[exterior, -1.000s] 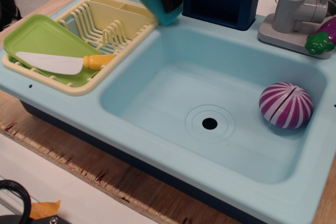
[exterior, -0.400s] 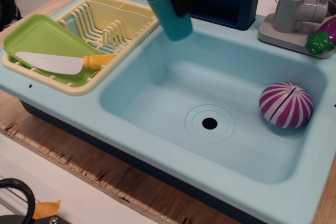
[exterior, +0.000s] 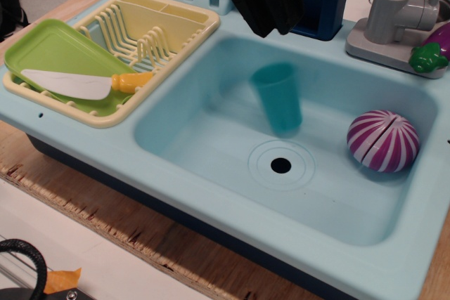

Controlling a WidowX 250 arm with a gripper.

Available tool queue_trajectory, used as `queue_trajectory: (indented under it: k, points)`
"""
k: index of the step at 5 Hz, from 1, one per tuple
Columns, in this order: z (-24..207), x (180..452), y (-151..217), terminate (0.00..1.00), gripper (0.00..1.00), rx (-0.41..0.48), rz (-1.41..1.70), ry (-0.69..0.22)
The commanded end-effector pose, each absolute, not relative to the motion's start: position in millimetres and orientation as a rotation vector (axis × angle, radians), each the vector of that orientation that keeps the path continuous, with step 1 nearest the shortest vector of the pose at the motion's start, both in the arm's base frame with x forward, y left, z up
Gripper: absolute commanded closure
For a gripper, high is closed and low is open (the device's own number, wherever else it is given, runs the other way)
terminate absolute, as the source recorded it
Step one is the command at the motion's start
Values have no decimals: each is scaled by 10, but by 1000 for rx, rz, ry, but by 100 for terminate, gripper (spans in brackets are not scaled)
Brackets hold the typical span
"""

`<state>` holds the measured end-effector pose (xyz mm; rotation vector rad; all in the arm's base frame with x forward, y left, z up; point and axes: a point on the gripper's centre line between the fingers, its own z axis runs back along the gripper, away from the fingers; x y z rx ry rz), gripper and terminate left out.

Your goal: Put cup from counter or drying rack into sink

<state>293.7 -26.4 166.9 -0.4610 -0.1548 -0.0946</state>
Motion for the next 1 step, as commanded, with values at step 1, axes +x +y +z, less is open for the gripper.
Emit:
queue_trajectory:
  k: [1]
  points:
    - [1748, 2950, -250, 100, 0, -456, -101, -186]
